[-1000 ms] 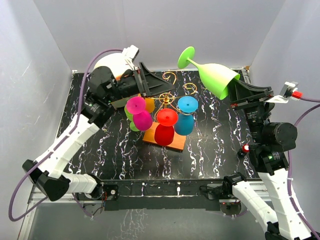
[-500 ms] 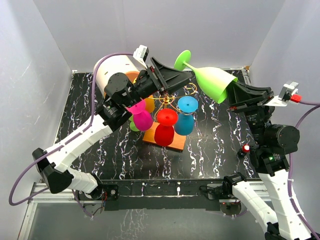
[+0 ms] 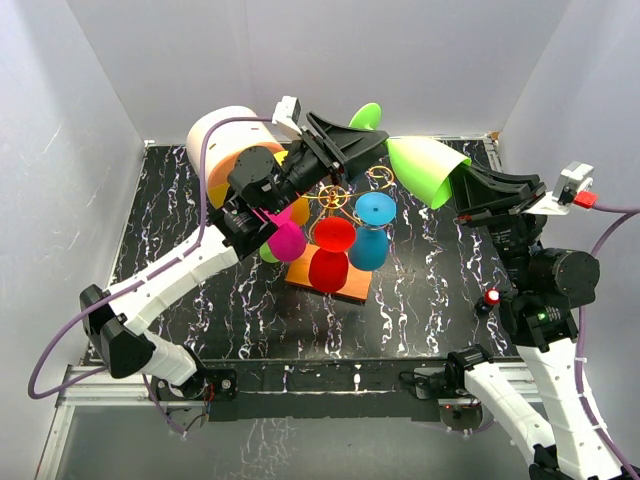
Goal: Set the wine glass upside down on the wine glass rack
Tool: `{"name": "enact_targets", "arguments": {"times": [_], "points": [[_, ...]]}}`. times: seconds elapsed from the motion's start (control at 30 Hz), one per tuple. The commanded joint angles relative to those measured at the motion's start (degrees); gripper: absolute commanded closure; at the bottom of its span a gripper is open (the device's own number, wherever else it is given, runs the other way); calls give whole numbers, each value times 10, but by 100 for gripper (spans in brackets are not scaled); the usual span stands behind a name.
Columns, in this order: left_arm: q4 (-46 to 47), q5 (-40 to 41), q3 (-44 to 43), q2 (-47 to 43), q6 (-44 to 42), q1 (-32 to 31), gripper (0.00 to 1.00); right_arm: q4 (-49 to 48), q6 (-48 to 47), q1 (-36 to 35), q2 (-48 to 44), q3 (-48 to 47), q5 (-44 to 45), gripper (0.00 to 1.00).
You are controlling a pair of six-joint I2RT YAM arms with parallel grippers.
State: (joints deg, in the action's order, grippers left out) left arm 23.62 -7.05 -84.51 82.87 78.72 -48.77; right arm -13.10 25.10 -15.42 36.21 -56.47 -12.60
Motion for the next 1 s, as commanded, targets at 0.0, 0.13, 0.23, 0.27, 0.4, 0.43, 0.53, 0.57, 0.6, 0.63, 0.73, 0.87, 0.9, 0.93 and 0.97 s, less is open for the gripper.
{"name": "enact_targets", "arguments": {"times": [0.0, 0.13, 0.23, 0.27, 0.4, 0.43, 0.53, 0.57, 0.6, 0.63, 0.73, 0.87, 0.9, 0.93, 0.97], "points": [[55, 29, 6, -28, 17, -6, 49, -21, -20, -2, -1, -9, -19, 100], [66, 28, 3, -25, 33, -10, 51, -44, -26, -2, 2, 1, -20, 100], [75, 27, -2, -19, 43, -12, 52, -61, -27, -2, 8, 3, -24, 100], [75, 27, -5, -17, 45, -12, 52, -65, -26, -2, 10, 2, -25, 100], [54, 31, -28, -4, 45, -13, 51, -79, -22, -2, 18, 3, -36, 100], [53, 33, -32, 0, 45, -13, 51, -83, -21, -2, 19, 3, -40, 100], [61, 38, -37, 6, 48, -14, 56, -83, -17, -2, 21, 7, -51, 100], [64, 41, -38, 9, 49, -14, 59, -82, -16, -2, 20, 10, -54, 100], [66, 42, -40, 10, 49, -14, 62, -80, -16, -2, 20, 12, -58, 100], [70, 43, -40, 12, 49, -14, 65, -78, -16, -2, 19, 15, -63, 100], [81, 46, -42, 17, 50, -14, 74, -67, -15, -2, 20, 19, -79, 100], [89, 49, -44, 18, 48, -14, 84, -49, -16, -2, 20, 22, -107, 100], [89, 51, -44, 18, 46, -13, 88, -46, -16, -2, 19, 23, -111, 100], [89, 52, -45, 18, 43, -14, 93, -43, -16, -2, 19, 24, -116, 100], [87, 54, -45, 17, 41, -14, 100, -39, -16, -2, 18, 24, -119, 100]]}}
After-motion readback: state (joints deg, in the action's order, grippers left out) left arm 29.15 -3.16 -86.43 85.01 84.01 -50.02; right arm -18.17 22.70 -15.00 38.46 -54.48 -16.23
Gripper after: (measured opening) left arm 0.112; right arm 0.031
